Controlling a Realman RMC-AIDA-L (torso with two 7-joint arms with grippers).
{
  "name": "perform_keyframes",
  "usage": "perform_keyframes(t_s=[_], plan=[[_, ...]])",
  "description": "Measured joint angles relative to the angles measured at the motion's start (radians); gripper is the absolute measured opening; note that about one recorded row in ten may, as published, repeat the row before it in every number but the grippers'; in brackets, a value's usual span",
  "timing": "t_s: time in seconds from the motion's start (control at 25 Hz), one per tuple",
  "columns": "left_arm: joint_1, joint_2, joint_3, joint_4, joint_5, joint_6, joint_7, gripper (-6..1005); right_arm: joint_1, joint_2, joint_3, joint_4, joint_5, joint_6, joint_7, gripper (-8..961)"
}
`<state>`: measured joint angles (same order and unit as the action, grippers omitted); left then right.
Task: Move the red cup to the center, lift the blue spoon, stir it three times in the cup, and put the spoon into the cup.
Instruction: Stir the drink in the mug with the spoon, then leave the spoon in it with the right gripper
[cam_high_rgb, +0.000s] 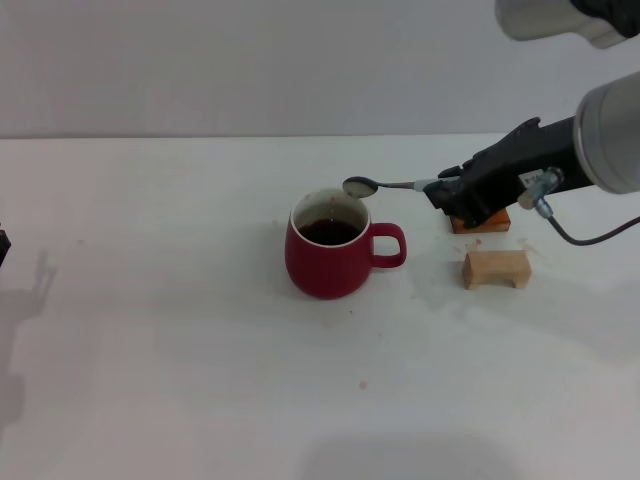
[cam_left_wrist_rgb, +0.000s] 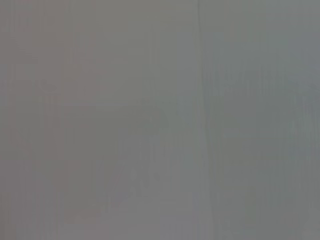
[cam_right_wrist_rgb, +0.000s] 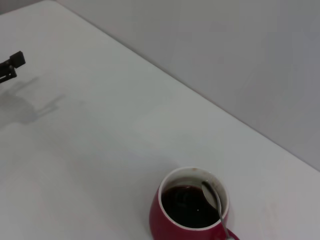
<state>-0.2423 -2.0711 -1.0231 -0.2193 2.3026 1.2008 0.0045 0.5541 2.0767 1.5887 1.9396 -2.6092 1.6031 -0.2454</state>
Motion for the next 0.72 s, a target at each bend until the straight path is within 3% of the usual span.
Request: perform_keyframes(t_s=[0.72], plan=[[0.002,0.000,0.000,0.000,0.003,-0.001,0.000,845,0.048,-0.002,-0.068,-0.161,-0.055,-0.077,-0.005,126]])
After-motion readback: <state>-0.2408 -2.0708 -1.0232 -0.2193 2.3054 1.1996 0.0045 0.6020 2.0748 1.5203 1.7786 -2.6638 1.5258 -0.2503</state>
